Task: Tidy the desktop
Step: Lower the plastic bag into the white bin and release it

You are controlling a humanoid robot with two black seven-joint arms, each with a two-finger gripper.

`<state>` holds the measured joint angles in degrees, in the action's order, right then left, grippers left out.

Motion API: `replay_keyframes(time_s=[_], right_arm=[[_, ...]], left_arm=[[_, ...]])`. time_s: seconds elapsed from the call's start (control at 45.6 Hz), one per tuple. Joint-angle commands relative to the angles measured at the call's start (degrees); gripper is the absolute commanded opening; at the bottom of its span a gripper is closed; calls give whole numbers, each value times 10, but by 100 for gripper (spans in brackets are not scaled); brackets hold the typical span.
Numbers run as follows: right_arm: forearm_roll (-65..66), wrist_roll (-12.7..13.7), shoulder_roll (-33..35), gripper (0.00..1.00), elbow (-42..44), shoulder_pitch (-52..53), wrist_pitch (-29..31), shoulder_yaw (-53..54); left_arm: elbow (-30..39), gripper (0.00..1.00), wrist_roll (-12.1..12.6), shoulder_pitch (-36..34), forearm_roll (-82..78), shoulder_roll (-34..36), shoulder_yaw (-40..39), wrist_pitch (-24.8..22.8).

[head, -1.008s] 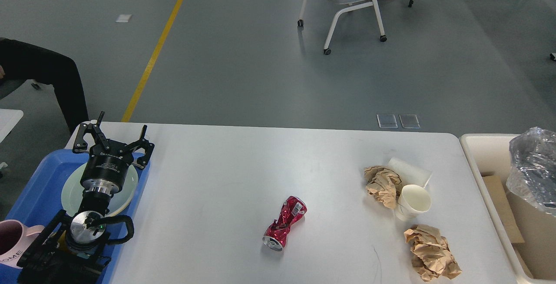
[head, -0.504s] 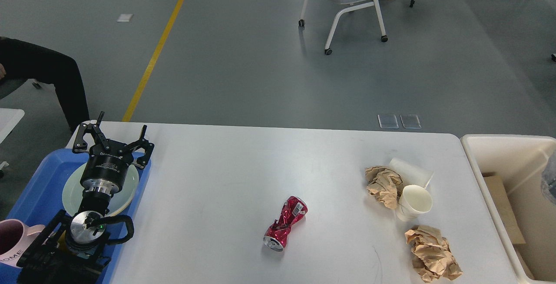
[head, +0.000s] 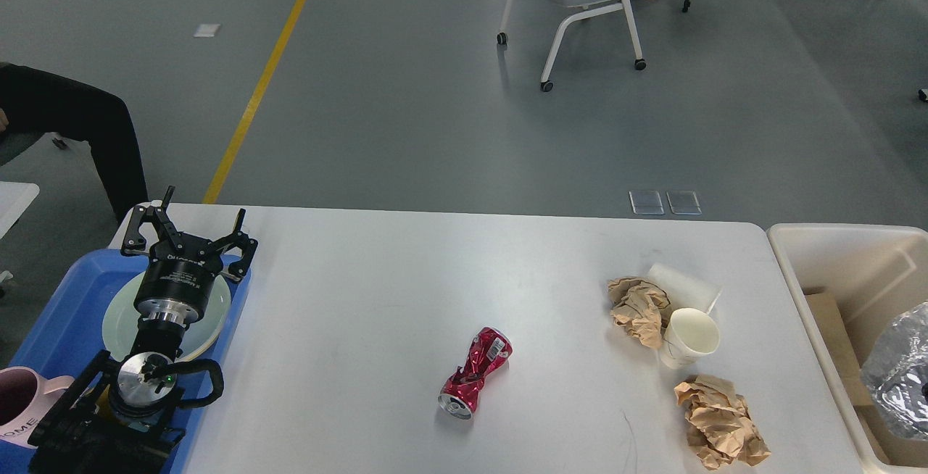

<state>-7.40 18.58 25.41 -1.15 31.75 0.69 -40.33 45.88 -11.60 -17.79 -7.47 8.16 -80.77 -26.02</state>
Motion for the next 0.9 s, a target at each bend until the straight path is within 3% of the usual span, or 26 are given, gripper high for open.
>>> replay_keyframes(time_s=[0.0,0.635,0.657,0.701,0.767,0.811,0.876], right_arm=[[0,6,-22,0,1,-15,-6,-1],[0,6,-45,0,1,-17,-8,-5],[0,6,-46,10,1,-17,-10,-5],[0,5,-45,46,1,-15,-31,-5],[0,4,-45,87,1,-13,-66,-5],[0,5,-46,100,0,-13,-80,-5],[0,5,-46,100,-4,-11,-83,-5]], left_arm=[[0,96,0,0,1,0,0,0],[0,96,0,0,0,-1,0,0],[0,96,0,0,0,0,0,0],[0,96,0,0,0,-1,0,0],[0,96,0,0,0,0,0,0],[0,96,0,0,0,0,0,0],[0,96,0,0,0,0,0,0]])
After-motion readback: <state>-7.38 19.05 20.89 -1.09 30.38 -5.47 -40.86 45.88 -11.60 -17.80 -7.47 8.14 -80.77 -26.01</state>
